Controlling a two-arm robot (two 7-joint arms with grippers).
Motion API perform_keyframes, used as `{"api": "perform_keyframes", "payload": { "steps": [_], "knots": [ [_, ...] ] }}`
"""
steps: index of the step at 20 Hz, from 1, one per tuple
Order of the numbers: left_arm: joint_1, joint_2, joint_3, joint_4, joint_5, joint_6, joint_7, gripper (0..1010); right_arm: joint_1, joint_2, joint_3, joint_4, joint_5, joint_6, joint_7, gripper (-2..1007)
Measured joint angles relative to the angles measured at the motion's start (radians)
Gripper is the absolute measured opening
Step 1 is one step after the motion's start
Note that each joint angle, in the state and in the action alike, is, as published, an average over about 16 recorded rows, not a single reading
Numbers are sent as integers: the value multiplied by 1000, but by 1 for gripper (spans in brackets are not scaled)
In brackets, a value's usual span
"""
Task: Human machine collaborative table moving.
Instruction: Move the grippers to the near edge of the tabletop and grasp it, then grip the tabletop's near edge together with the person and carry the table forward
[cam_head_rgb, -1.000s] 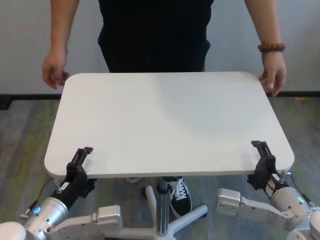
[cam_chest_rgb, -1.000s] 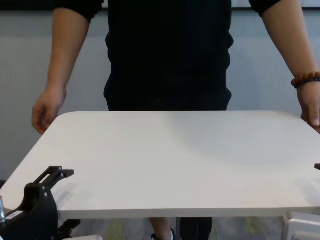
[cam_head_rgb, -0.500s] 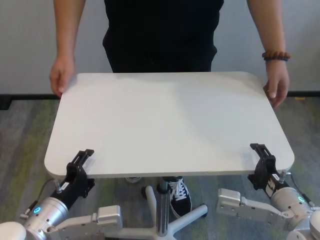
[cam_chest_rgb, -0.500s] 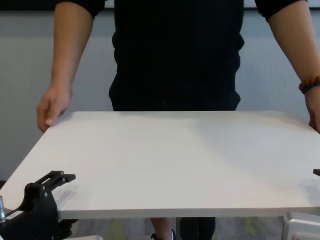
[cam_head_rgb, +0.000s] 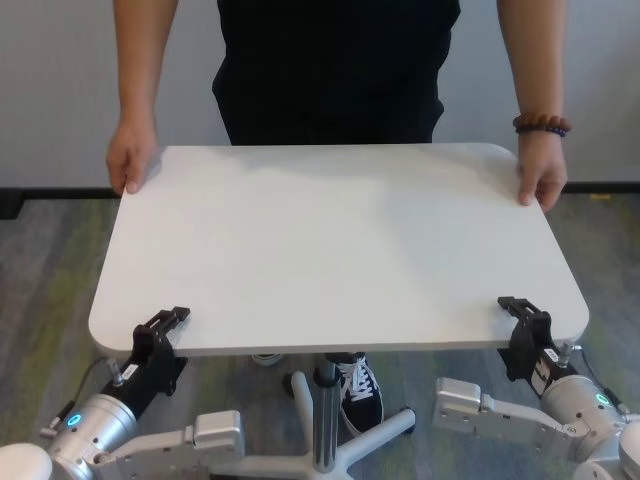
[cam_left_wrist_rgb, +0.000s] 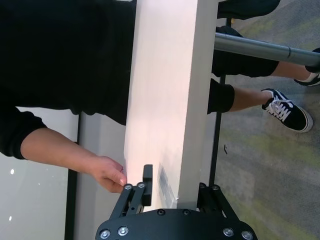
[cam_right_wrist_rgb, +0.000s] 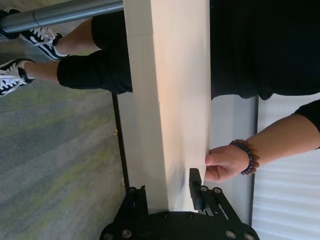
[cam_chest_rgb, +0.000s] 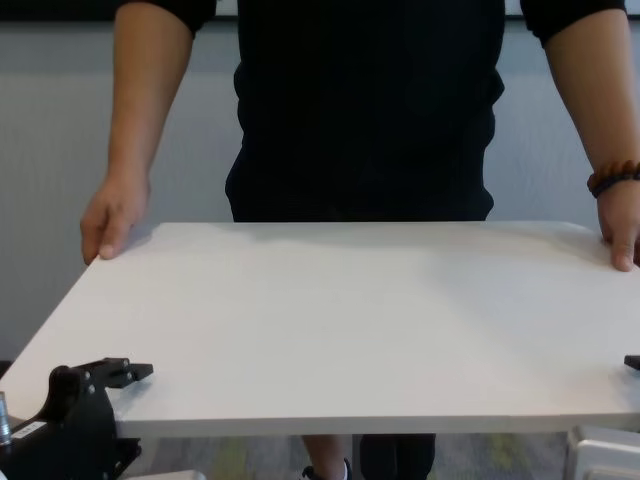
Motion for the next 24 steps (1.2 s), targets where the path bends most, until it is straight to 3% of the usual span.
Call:
{"api": "perform_keyframes", "payload": {
  "steps": [9,24],
  "knots": [
    [0,0,0,0,0,0,0,333,0,0,0,0,0,1,0,296],
    [0,0,0,0,0,0,0,306,0,0,0,0,0,0,0,289]
  ]
}}
